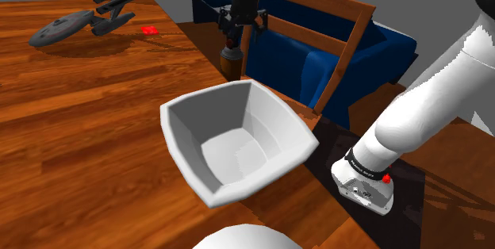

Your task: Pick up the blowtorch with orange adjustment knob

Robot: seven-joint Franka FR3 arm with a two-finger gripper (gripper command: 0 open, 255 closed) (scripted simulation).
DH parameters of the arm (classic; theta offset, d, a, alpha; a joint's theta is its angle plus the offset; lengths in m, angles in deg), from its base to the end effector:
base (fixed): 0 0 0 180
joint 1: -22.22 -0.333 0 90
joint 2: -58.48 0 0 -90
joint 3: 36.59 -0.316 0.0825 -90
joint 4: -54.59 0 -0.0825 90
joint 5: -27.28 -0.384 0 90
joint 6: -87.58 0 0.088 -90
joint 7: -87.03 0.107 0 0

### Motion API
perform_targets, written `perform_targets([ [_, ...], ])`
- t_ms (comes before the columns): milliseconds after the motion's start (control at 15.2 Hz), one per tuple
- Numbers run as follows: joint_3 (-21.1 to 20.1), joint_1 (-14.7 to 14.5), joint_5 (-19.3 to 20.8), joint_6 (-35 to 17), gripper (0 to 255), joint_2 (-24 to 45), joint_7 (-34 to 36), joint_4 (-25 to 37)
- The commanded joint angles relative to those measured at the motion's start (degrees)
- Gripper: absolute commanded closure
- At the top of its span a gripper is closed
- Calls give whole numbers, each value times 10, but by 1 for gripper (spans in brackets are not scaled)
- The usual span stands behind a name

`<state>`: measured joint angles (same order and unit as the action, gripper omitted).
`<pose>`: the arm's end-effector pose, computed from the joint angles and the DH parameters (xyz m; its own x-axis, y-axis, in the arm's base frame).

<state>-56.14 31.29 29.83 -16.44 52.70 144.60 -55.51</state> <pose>0.5221 0.0987 0.5302 0.6875 -0.7238 0.0585 -0.7262 -0.6856 0.0509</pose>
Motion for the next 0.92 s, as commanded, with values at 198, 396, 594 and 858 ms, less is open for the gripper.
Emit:
perform_targets([
  [198, -6, 2, 71, 14, 0, 100, 119, 115],
  [396, -5, 1, 72, -8, 0, 101, 122, 93],
  [594, -4, 1, 74, -31, 0, 103, 126, 72],
  [858, -4, 2, 75, -42, 255, 105, 128, 62],
])
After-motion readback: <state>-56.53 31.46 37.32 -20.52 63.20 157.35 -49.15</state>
